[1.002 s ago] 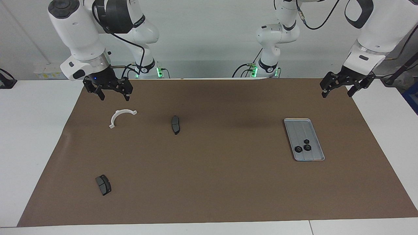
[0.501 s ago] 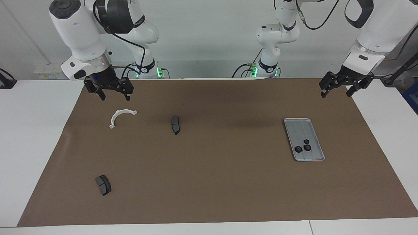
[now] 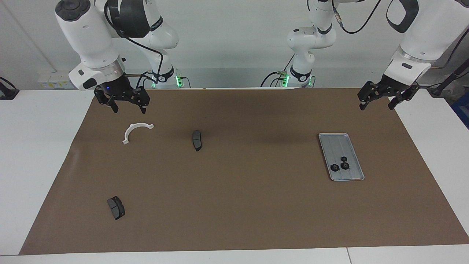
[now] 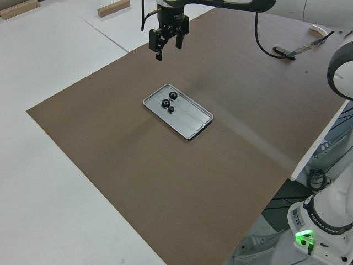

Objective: Place bearing gear from tray to pile

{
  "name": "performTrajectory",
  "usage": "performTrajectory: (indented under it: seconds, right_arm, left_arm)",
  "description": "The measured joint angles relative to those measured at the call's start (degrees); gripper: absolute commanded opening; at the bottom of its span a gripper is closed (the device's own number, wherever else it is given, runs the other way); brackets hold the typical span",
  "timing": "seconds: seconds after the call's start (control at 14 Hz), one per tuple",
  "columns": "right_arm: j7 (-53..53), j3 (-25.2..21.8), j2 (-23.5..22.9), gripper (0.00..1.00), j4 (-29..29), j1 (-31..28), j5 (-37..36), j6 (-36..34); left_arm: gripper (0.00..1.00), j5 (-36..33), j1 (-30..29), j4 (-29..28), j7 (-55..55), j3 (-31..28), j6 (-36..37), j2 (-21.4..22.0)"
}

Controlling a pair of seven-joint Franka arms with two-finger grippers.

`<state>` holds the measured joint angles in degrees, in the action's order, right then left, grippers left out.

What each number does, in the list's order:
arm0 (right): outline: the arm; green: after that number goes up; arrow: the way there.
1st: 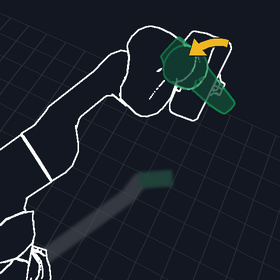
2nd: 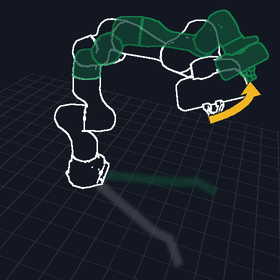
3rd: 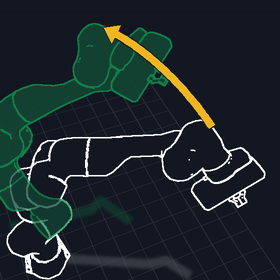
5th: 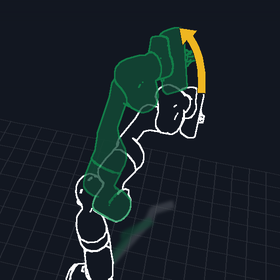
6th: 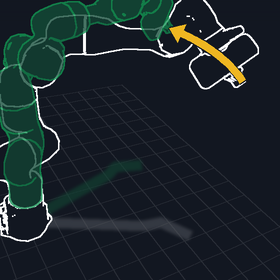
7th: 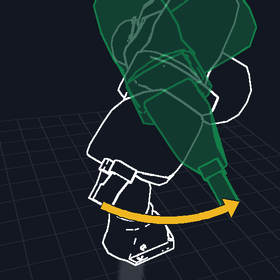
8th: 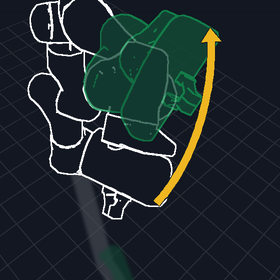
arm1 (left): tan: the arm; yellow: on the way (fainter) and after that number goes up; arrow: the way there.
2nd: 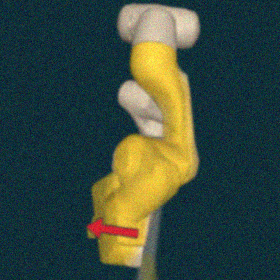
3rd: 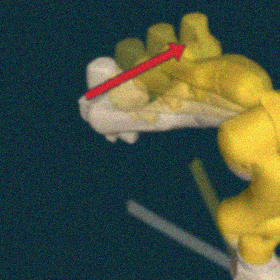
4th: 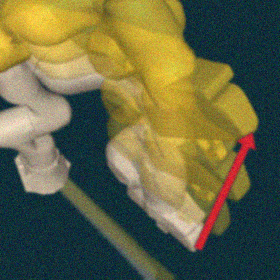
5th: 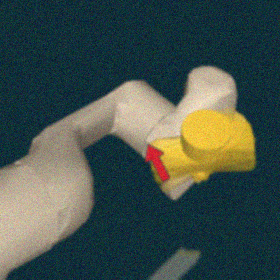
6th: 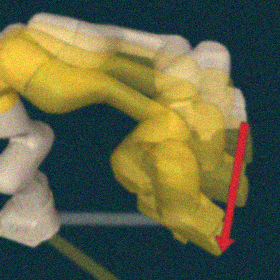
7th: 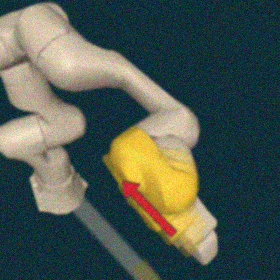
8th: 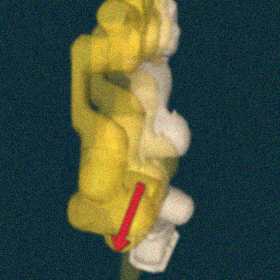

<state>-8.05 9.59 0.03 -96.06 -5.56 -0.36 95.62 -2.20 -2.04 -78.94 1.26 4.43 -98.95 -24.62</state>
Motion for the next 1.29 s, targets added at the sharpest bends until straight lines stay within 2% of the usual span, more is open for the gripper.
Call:
performTrajectory:
  seconds: [0.5,0.86,1.07,1.29]
  right_arm:
    - [0.00,0.00,0.01,1.00,0.00,0.00,0.00,0.00]
    - [0.00,0.00,0.01,1.00,0.00,0.00,0.00,0.00]
    - [0.00,0.00,0.01,1.00,0.00,0.00,0.00,0.00]
    - [0.00,0.00,0.01,1.00,0.00,0.00,0.00,0.00]
  left_arm:
    - [1.00,0.00,-0.05,-1.91,-0.03,-0.05,-6.70,-8.12]
    - [1.00,0.00,-0.81,-5.23,0.13,-0.09,-9.68,-8.92]
    - [0.81,0.00,-0.80,-6.01,0.13,0.02,-10.18,-8.92]
    - [0.79,0.01,-0.71,-6.08,0.12,0.09,-10.19,-8.92]
